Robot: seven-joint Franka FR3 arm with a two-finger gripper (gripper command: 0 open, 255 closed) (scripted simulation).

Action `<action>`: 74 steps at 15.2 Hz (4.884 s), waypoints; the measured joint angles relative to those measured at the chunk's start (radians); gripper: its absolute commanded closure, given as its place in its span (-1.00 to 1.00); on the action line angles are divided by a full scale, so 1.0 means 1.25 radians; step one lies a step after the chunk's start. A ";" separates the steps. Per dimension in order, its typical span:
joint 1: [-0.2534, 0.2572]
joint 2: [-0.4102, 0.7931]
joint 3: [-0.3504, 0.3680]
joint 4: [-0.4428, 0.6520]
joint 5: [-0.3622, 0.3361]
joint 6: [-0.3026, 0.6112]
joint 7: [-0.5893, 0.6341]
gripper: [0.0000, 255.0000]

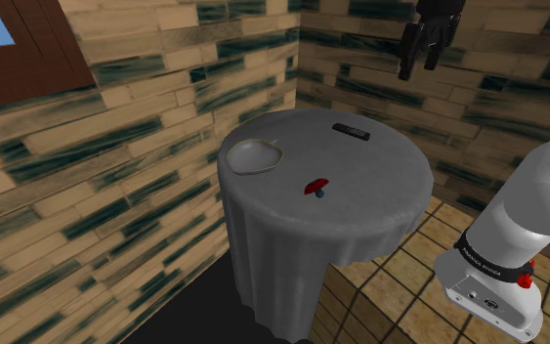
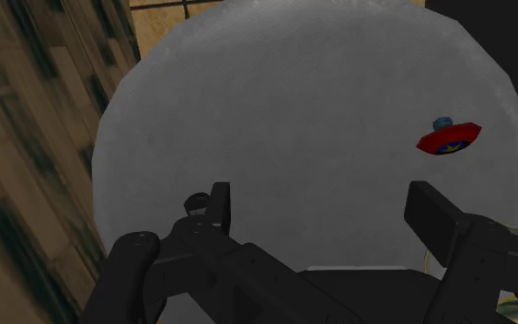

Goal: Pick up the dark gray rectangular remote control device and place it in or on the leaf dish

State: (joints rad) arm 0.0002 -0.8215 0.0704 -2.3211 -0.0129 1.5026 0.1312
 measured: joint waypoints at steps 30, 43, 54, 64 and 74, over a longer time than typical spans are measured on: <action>-0.025 0.632 -0.234 0.015 0.026 0.628 -0.365 -1.00; -0.025 0.684 -0.234 -0.006 0.045 0.700 -0.381 1.00; -0.026 0.678 -0.237 -0.002 0.042 0.694 -0.379 1.00; -0.024 0.619 -0.235 0.038 0.022 0.593 -0.364 1.00; -0.024 0.565 -0.231 0.096 0.008 0.482 -0.350 1.00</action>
State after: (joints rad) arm -0.0293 -0.1152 -0.2186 -2.2014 -0.0031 2.1057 -0.3064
